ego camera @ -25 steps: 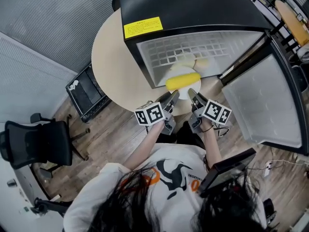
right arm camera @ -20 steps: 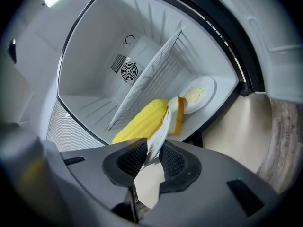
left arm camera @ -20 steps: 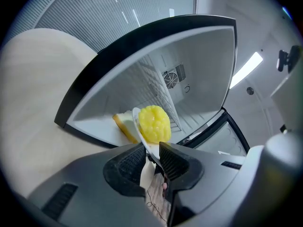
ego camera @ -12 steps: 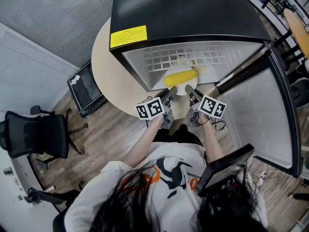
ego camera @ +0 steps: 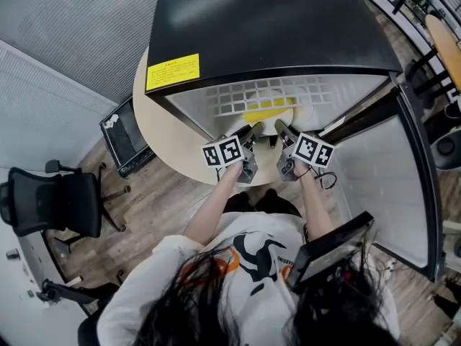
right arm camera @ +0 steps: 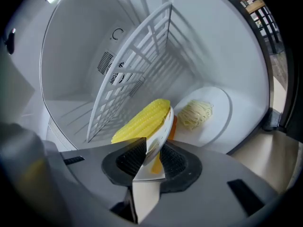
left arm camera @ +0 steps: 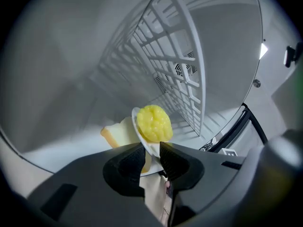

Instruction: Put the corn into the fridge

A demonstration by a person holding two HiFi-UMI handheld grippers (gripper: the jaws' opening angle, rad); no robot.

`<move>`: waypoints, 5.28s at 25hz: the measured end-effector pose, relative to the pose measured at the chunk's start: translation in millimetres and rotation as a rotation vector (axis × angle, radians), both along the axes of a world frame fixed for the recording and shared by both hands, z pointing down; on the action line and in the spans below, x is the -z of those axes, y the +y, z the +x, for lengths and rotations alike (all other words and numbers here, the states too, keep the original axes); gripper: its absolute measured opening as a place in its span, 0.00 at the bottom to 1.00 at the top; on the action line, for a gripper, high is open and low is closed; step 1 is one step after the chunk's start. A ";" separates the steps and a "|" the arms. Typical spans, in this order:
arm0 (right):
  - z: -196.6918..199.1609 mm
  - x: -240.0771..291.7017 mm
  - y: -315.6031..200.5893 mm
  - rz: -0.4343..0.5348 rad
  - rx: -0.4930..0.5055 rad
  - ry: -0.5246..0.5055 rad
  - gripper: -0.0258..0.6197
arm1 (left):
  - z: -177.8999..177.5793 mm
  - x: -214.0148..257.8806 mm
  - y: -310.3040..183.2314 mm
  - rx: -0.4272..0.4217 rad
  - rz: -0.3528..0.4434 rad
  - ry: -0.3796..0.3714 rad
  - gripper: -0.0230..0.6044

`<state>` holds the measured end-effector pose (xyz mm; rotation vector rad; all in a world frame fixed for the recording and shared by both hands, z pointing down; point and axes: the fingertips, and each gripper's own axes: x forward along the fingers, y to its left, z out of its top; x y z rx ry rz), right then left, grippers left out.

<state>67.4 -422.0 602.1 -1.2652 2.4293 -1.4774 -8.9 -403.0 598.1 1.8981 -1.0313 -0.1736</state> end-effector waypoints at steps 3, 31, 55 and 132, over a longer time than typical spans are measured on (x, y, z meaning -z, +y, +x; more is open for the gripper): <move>1.8 -2.2 -11.1 0.001 -0.003 0.010 0.17 | 1.8 -3.0 -11.6 -0.007 -0.005 -0.015 0.18; 9.3 -21.4 -30.7 -0.019 -0.090 0.233 0.24 | 5.8 -19.4 -30.2 0.019 0.007 -0.155 0.21; 12.3 3.2 -9.9 0.040 -0.107 0.337 0.37 | -1.8 -2.1 -10.2 0.033 0.020 -0.401 0.47; 13.5 93.2 351.3 0.215 -0.074 0.187 0.13 | 15.7 97.1 354.7 -0.020 0.333 -0.490 0.06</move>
